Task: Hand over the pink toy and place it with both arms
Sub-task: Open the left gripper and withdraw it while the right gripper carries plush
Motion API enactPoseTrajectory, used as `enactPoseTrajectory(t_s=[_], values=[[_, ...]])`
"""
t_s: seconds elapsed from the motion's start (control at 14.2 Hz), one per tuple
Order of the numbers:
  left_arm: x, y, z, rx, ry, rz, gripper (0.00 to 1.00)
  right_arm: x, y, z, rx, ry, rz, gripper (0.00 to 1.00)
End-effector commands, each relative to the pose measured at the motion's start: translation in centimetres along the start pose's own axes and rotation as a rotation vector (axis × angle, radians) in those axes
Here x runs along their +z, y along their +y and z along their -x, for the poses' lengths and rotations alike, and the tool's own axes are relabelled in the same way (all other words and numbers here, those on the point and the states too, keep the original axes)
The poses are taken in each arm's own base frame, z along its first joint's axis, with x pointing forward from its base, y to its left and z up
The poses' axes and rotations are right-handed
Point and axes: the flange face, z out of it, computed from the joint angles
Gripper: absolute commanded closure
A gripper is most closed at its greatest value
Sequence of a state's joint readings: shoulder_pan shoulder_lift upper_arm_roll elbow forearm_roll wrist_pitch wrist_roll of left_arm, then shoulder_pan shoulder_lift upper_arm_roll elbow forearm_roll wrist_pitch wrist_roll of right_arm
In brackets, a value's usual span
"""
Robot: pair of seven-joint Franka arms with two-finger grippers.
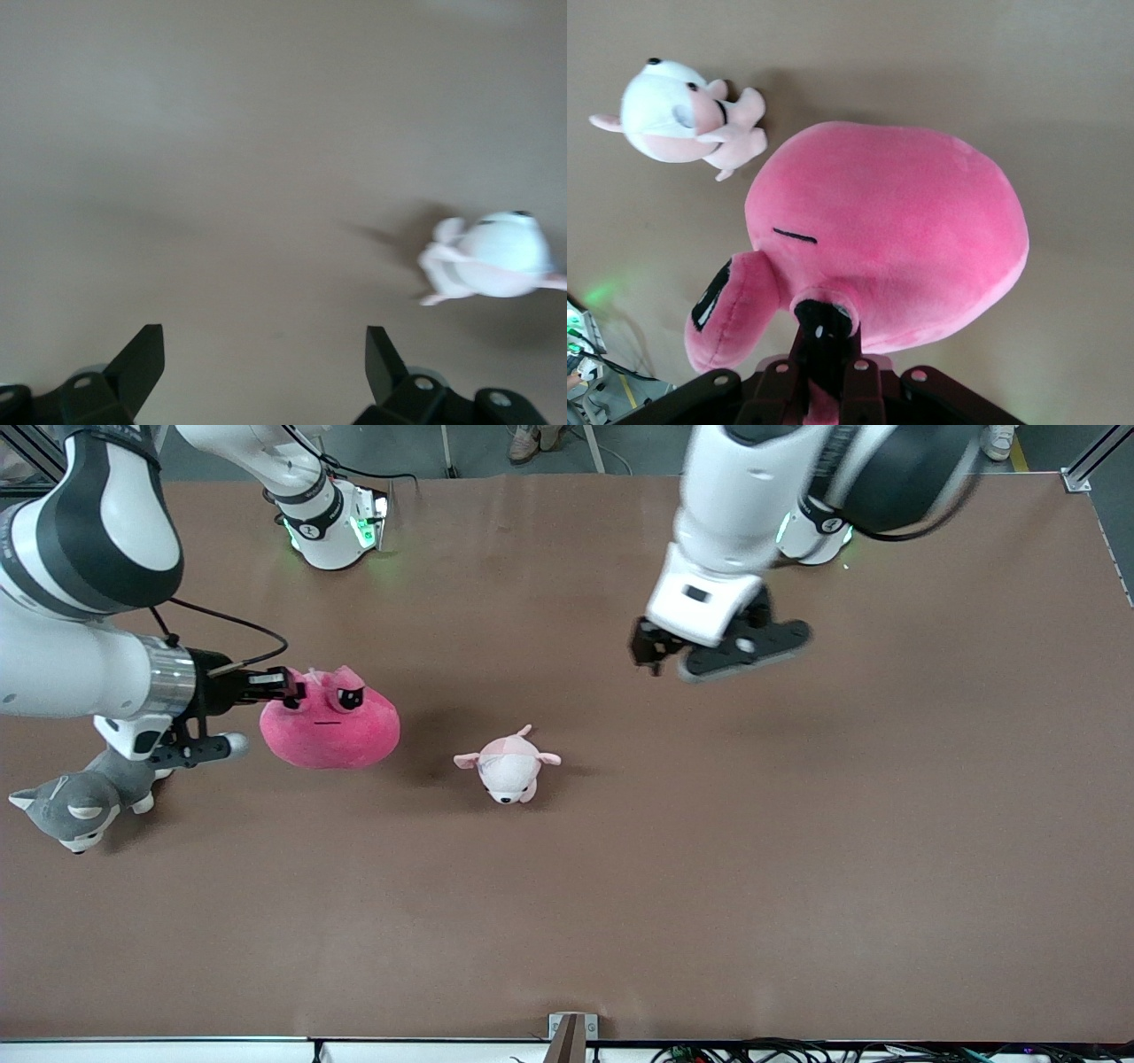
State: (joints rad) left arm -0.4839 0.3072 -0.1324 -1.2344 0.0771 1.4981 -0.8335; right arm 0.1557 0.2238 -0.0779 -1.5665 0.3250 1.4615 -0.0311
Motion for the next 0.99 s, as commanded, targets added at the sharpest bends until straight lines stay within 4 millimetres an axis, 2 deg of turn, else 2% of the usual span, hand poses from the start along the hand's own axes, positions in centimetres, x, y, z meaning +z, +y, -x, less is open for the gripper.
enactPoseTrajectory(t_s=[0.0, 0.14, 0.28, 0.49, 0.64, 0.71, 0.92], values=[[0.6, -5.3, -2.2, 0.08, -0.003, -0.102, 0.0, 0.2, 4.5, 0.0, -0.009, -0.015, -0.006, 1.0], [0.2, -9.2, -3.9, 0.129, 0.006, -0.131, 0.0, 1.0, 8.3, -0.9, -0.029, -0.023, -0.037, 1.0], [-1.5, -13.3, -4.9, 0.167, 0.016, -0.123, 0.0, 1.8, 10.6, -1.6, -0.042, -0.038, -0.056, 1.0], [-4.5, -18.6, -5.5, 0.277, 0.035, -0.1, 0.0, 4.1, 12.4, -2.1, -0.105, -0.096, -0.091, 1.0], [-5.8, -21.8, -6.4, 0.347, 0.042, -0.071, 0.0, 4.8, 13.8, -2.6, -0.124, -0.09, -0.137, 1.0], [-6.0, -22.6, -6.7, 0.363, 0.036, -0.05, 0.0, 5.2, 14.3, -3.0, -0.134, -0.09, -0.143, 1.0], [-7.3, -26.1, -6.8, 0.341, 0.022, 0.012, 0.0, 6.1, 14.0, -4.5, -0.136, -0.078, -0.22, 1.0]])
